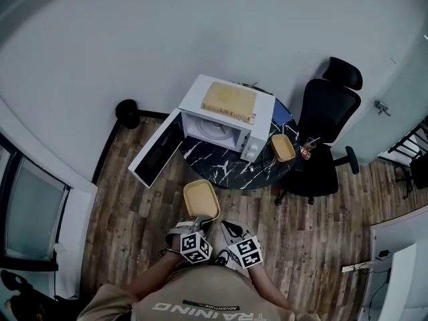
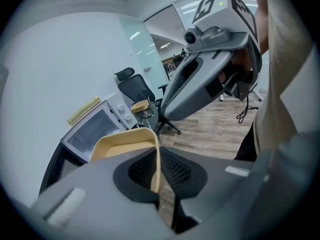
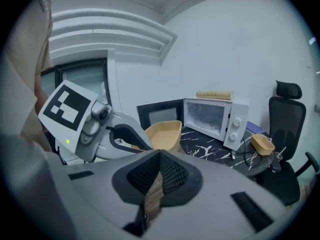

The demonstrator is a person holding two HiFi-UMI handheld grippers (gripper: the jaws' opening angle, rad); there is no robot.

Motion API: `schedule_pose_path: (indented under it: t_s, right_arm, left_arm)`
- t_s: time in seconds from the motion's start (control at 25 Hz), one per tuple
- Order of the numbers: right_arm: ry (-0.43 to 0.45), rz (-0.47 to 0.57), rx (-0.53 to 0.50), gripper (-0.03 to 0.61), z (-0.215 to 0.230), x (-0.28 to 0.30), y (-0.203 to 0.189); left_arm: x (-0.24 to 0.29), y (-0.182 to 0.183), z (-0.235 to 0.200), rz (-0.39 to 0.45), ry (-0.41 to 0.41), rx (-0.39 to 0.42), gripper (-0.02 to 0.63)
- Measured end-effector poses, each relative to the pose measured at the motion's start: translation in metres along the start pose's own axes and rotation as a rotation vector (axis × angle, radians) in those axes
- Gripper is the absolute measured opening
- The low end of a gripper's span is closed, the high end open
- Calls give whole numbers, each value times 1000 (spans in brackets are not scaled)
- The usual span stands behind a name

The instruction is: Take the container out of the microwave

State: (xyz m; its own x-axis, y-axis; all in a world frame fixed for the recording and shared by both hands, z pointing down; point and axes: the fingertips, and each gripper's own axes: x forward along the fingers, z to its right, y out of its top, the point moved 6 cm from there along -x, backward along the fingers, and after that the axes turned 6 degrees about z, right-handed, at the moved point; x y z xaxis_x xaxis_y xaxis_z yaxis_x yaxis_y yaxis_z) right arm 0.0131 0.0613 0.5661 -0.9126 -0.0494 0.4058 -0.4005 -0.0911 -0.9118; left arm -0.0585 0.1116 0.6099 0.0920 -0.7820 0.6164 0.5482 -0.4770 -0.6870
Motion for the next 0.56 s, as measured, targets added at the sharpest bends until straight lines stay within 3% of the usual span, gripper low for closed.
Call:
schedule_pose_path:
  t_s: [0.24,0.56]
  right_arm:
    - [0,-31,24,6,-2,-5,-12]
    - [28,-90,-16,6,-17,-4,-26]
  left_arm:
    - [3,-6,9,-8,-4,-21,27]
    - [5,-14,24,-23,-44,-21,28]
